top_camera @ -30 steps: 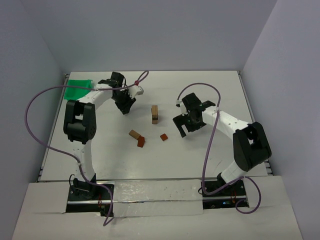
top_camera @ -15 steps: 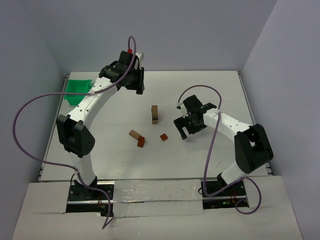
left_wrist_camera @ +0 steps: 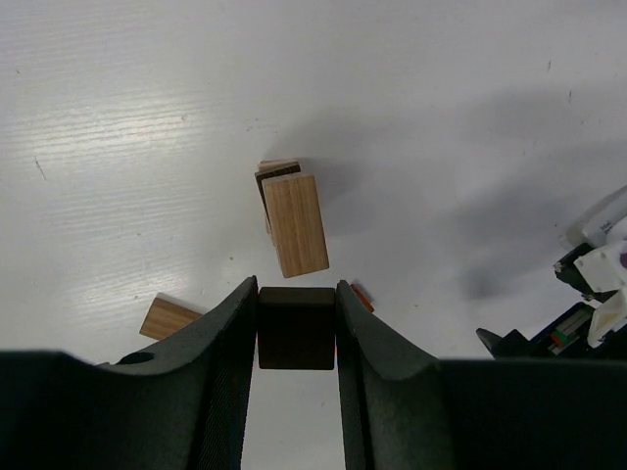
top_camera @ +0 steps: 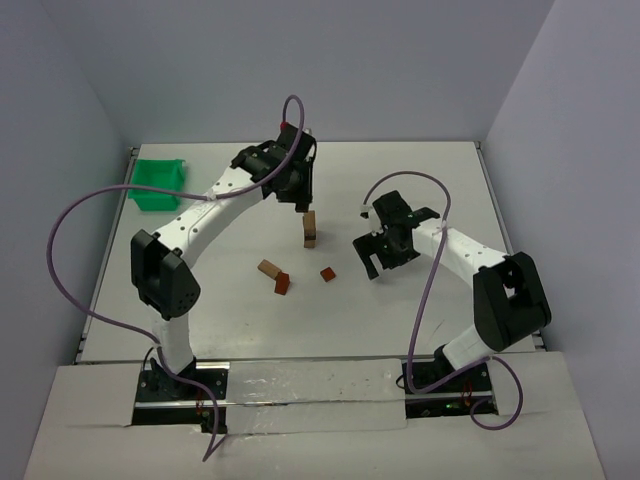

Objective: Build the wood block tower

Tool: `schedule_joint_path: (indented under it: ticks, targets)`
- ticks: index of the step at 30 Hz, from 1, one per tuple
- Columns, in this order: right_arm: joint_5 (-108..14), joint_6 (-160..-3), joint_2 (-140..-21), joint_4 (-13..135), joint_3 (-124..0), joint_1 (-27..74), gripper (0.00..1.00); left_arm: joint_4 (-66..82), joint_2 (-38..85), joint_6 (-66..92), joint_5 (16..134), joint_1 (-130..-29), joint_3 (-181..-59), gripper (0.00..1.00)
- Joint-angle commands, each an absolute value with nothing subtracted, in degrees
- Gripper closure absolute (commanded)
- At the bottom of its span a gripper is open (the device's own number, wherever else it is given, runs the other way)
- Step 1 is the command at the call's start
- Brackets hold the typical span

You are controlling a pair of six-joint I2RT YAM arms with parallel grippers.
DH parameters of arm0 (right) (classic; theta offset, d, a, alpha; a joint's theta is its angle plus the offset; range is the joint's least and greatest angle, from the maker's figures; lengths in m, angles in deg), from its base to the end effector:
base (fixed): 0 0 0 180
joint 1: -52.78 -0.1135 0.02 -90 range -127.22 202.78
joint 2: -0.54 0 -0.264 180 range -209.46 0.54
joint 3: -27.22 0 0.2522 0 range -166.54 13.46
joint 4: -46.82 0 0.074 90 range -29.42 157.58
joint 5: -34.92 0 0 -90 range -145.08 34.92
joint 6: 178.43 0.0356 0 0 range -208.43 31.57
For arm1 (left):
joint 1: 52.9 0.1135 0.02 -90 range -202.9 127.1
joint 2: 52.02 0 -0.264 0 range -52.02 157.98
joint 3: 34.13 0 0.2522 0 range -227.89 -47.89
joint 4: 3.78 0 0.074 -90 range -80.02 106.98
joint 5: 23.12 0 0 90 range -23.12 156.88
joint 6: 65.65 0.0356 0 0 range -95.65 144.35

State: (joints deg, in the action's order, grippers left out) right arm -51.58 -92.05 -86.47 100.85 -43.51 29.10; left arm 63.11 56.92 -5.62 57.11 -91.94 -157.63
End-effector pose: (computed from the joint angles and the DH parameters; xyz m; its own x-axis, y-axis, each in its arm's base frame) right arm 0.2603 0.1165 0.2033 -0.8340 -0.4346 -0.3399 -0.4733 0.8802 0.0361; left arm 0.3273 -0.2576 0.3403 -0.8024 0.0169 -0.5965 0.1608 0.9687 -0.1889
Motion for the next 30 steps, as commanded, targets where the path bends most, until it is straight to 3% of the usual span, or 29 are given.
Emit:
schedule_joint_path:
  ticks: [1,19,30]
  targets:
    - [-51.08,-89.68,-83.72,100.86,-43.71,30.85,0.0,62.61,59.4,-7.58,52.11,-93.31,-159.73,1.0]
    - [-50.85,-88.95,-83.39,101.98,-46.85,35.03,0.0,62.29,66.29,-6.67,46.5,-95.28,-163.76,1.0]
    - [-49.85,-88.84,-83.18,101.98,-46.71,35.03,0.0,62.43,68.09,-7.27,44.09,-96.05,-165.52,0.94]
